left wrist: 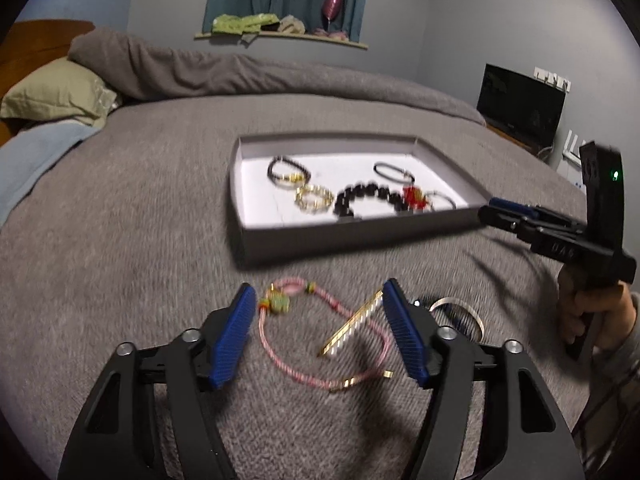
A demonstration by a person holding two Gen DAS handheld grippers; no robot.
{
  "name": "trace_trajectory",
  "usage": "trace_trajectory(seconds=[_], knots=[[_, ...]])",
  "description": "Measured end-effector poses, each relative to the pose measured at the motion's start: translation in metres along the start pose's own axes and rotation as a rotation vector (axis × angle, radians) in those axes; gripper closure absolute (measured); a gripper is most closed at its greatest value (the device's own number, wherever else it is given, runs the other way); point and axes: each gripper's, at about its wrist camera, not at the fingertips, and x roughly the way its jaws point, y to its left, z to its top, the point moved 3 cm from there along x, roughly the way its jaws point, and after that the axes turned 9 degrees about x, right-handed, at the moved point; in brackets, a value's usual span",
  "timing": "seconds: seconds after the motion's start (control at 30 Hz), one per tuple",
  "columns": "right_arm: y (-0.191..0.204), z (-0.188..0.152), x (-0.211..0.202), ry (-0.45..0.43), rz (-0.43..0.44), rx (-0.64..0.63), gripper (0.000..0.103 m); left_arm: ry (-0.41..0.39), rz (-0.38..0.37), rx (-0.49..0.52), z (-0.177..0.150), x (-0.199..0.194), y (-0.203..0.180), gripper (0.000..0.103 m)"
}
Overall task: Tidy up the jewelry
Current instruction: 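Grasp the pearl hairpin with the left tool while the right tool reaches the silver bangle, then close the right tool on the silver bangle while the left tool holds the pearl hairpin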
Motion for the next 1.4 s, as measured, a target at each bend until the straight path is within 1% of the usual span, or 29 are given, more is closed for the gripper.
trace_trajectory(seconds=[0.07, 0.1, 0.13, 0.2, 0.27, 0.33, 0.37, 0.47, 0.67, 0.73, 0.77, 0.83, 0.9, 1.0, 1.1, 1.27, 1.4], knots=[[0.004, -0.006, 0.000, 0.015, 0.004, -0.005, 0.054, 0.017, -0.017, 0.004, -0.005, 0.004, -0.001, 0.051], [0.007, -0.008, -0.001, 0.019, 0.005, -0.008, 0.054, 0.025, -0.027, 0.012, -0.006, 0.006, -0.002, 0.054], [0.010, -0.010, -0.003, 0.019, 0.010, -0.010, 0.054, 0.035, -0.036, 0.025, -0.007, 0.008, -0.005, 0.058], [0.014, -0.014, -0.005, 0.028, 0.023, -0.015, 0.054, 0.045, -0.041, 0.048, -0.008, 0.012, -0.010, 0.060], [0.020, -0.019, -0.006, 0.043, 0.030, -0.025, 0.054, 0.057, -0.047, 0.064, -0.007, 0.016, -0.013, 0.068], [0.024, -0.022, -0.008, 0.051, 0.041, -0.031, 0.054, 0.070, -0.053, 0.070, -0.009, 0.020, -0.015, 0.072], [0.028, -0.023, -0.009, 0.056, 0.050, -0.035, 0.054, 0.077, -0.058, 0.073, -0.010, 0.023, -0.016, 0.078], [0.040, -0.032, -0.009, 0.086, 0.077, -0.055, 0.054, 0.077, -0.066, 0.081, -0.013, 0.024, -0.020, 0.089], [0.063, -0.044, -0.009, 0.130, 0.131, -0.092, 0.055, 0.029, -0.074, 0.038, -0.013, 0.015, -0.014, 0.095], [0.070, -0.049, -0.007, 0.152, 0.148, -0.108, 0.066, 0.000, -0.079, 0.011, -0.013, 0.010, -0.010, 0.095], [0.072, -0.051, -0.006, 0.165, 0.152, -0.115, 0.070, -0.013, -0.081, -0.001, -0.013, 0.008, -0.008, 0.095], [0.076, -0.055, -0.003, 0.180, 0.144, -0.128, 0.089, -0.035, -0.086, -0.027, -0.014, 0.004, -0.004, 0.095], [0.078, -0.058, -0.002, 0.199, 0.148, -0.137, 0.098, -0.043, -0.091, -0.050, -0.015, 0.003, 0.000, 0.095], [0.080, -0.058, -0.004, 0.194, 0.153, -0.142, 0.099, -0.045, -0.094, -0.059, -0.014, 0.003, 0.001, 0.095], [0.074, -0.055, -0.009, 0.168, 0.148, -0.120, 0.101, -0.048, -0.094, -0.049, -0.014, 0.003, -0.001, 0.095], [0.052, -0.045, -0.015, 0.138, 0.100, -0.082, 0.101, -0.044, -0.093, -0.040, -0.014, 0.004, -0.004, 0.095], [0.040, -0.040, -0.016, 0.128, 0.060, -0.076, 0.101, -0.042, -0.092, -0.040, -0.014, 0.005, -0.004, 0.095]])
